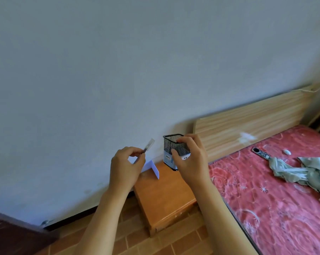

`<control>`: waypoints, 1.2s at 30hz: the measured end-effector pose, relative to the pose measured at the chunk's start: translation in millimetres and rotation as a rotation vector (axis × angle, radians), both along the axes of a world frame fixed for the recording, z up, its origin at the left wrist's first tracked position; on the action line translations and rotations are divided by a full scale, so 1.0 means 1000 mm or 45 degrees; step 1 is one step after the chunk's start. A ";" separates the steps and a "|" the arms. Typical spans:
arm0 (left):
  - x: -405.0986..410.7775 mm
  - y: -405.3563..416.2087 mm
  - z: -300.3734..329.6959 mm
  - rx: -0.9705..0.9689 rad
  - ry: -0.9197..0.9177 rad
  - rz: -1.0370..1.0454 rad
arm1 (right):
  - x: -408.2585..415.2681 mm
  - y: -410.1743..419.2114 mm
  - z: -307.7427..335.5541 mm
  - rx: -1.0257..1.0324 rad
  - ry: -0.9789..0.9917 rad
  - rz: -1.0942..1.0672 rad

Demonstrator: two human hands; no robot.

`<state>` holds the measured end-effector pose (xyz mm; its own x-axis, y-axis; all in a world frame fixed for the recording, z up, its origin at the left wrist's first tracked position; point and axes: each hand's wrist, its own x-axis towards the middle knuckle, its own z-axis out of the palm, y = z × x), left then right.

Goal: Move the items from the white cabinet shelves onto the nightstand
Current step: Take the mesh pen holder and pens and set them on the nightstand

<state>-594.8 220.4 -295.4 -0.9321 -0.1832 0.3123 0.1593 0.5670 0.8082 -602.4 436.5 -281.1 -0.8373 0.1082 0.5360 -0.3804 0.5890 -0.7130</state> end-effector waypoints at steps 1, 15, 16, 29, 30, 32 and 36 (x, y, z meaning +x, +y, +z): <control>-0.011 0.006 -0.003 -0.011 -0.005 -0.009 | -0.012 0.004 -0.004 -0.008 -0.014 0.004; -0.122 0.017 -0.066 -0.067 -0.197 -0.058 | -0.113 0.016 -0.080 0.043 -0.269 -0.038; -0.131 0.016 -0.073 -0.070 -0.210 -0.078 | -0.118 0.016 -0.086 0.057 -0.294 -0.052; -0.268 -0.005 -0.158 -0.143 -0.387 -0.394 | -0.185 -0.015 -0.176 0.131 -0.602 -0.274; -0.277 -0.005 -0.164 -0.158 -0.393 -0.418 | -0.189 -0.018 -0.183 0.138 -0.621 -0.288; -0.291 -0.004 -0.180 -0.185 -0.407 -0.454 | -0.196 -0.020 -0.198 0.141 -0.647 -0.317; -0.306 0.001 -0.212 -0.223 -0.469 -0.521 | -0.206 -0.021 -0.230 0.139 -0.683 -0.339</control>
<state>-900.9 221.1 -507.2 -0.9692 0.2403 -0.0535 0.1194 0.6490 0.7514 -808.5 415.5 -511.1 -0.9453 0.3193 0.0664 0.1859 0.6947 -0.6948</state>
